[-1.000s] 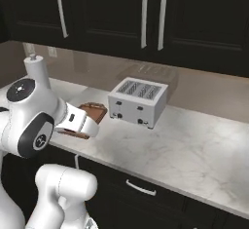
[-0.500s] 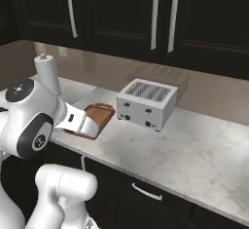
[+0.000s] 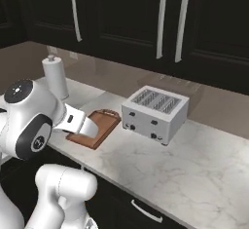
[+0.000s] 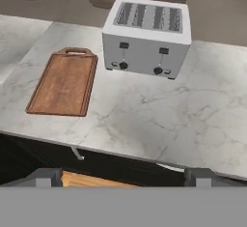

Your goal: Move the cutting board and knife to the sink. Then move spray from the cabinet to the counter.

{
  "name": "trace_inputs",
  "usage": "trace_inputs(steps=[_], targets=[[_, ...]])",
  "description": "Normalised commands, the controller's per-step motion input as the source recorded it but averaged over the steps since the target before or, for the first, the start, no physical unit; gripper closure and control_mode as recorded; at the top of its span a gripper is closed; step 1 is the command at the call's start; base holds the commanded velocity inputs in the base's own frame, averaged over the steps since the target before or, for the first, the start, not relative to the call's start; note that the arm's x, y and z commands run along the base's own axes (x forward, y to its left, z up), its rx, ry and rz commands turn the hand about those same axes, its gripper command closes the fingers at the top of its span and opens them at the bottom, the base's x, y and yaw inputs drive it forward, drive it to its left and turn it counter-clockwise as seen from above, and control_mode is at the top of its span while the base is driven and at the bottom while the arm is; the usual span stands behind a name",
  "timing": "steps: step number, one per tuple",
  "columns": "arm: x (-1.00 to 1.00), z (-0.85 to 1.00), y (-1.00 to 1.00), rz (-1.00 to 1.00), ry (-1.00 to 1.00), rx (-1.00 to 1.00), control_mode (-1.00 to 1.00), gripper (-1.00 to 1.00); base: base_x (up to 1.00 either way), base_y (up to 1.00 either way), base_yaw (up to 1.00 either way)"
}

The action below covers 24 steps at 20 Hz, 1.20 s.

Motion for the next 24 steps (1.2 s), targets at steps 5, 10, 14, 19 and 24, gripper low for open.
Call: trace_inputs(steps=[5, 10, 14, 19, 24], targets=[[0.0, 0.0, 0.0, 0.0, 0.0, 0.0, 1.0, -1.0, 0.78, -0.44, 0.19], [0.0, 0.0, 0.0, 0.0, 0.0, 0.0, 1.0, -1.0, 0.52, -0.41, 0.21], [0.0, 0.0, 0.0, 0.0, 0.0, 0.0, 1.0, -1.0, 0.13, -0.49, 0.22], [0.0, 0.0, 0.0, 0.0, 0.0, 0.0, 1.0, -1.0, 0.34, -0.3, 0.2], [0.0, 0.0, 0.0, 0.0, 0.0, 0.0, 1.0, -1.0, 0.46, 0.04, 0.08]])
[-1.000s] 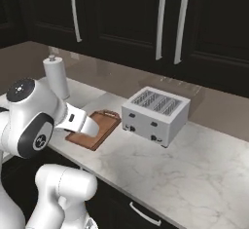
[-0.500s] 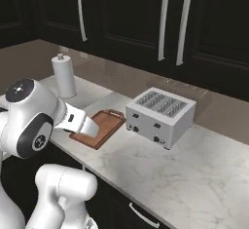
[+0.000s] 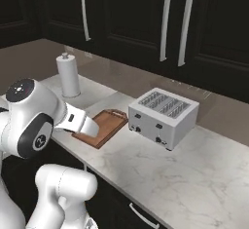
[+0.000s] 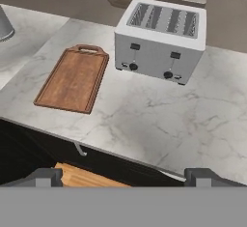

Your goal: Move the cutting board and knife to the sink. Then move spray from the cabinet to the counter.

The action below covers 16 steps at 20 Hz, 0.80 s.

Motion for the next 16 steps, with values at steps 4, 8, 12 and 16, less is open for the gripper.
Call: trace_inputs(steps=[4, 8, 12, 16], targets=[[0.0, 0.0, 0.0, 0.0, 0.0, 0.0, 1.0, -1.0, 0.6, 0.15, 0.02], [0.0, 0.0, 0.0, 0.0, 0.0, 0.0, 1.0, -1.0, 0.63, 0.06, 0.0], [0.0, 0.0, 0.0, 0.0, 0.0, 0.0, 1.0, -1.0, 0.52, 0.0, 0.0], [0.0, 0.0, 0.0, 0.0, 0.0, 0.0, 1.0, -1.0, 0.44, 0.0, 0.0]])
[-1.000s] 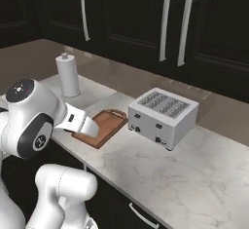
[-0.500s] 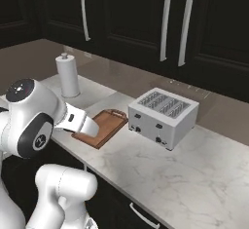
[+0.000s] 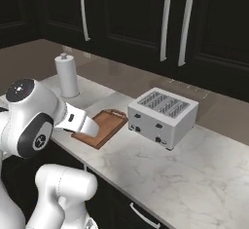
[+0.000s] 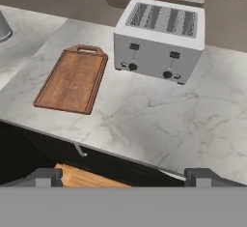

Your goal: Move the cutting board and knife to the sink. Then move spray from the cabinet to the counter.

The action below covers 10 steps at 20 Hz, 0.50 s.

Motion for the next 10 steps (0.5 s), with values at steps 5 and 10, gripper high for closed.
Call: trace_inputs(steps=[5, 10], targets=[[0.19, 0.0, 0.11, 0.0, 0.0, 0.0, -1.0, -1.0, 0.08, 0.0, 0.0], [0.49, 0.0, 0.64, 0.0, 0.0, 0.0, -1.0, -1.0, 0.0, 0.0, 0.0]])
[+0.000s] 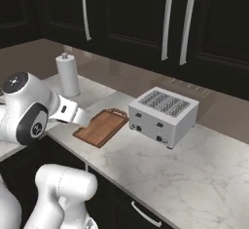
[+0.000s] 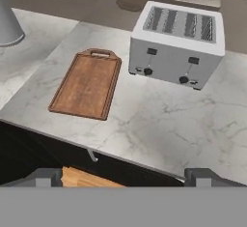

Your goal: Move the cutting board and knife to the sink. Then move spray from the cabinet to the counter.

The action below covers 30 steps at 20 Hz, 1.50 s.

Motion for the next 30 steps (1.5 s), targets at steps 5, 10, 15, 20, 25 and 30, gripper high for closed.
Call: trace_inputs(steps=[5, 10, 15, 20, 25, 30], targets=[[0.57, -0.01, 0.46, 0.0, 0.0, 0.0, -1.0, -1.0, 0.0, 0.0, 0.0], [0.51, -0.05, 0.01, 0.02, 0.0, 0.01, -1.0, -1.0, 0.0, 0.0, 0.0], [0.49, -0.17, 0.0, 0.06, 0.0, 0.05, -1.0, -1.0, 0.0, 0.0, 0.0], [0.32, -0.23, 0.0, 0.04, 0.0, 0.03, -1.0, -1.0, 0.0, 0.0, 0.0], [0.23, -0.18, 0.03, -0.02, 0.0, 0.0, -1.0, -1.0, 0.0, 0.0, 0.0], [0.35, -0.06, 0.03, -0.09, 0.0, 0.0, -1.0, -1.0, 0.0, 0.0, 0.0]])
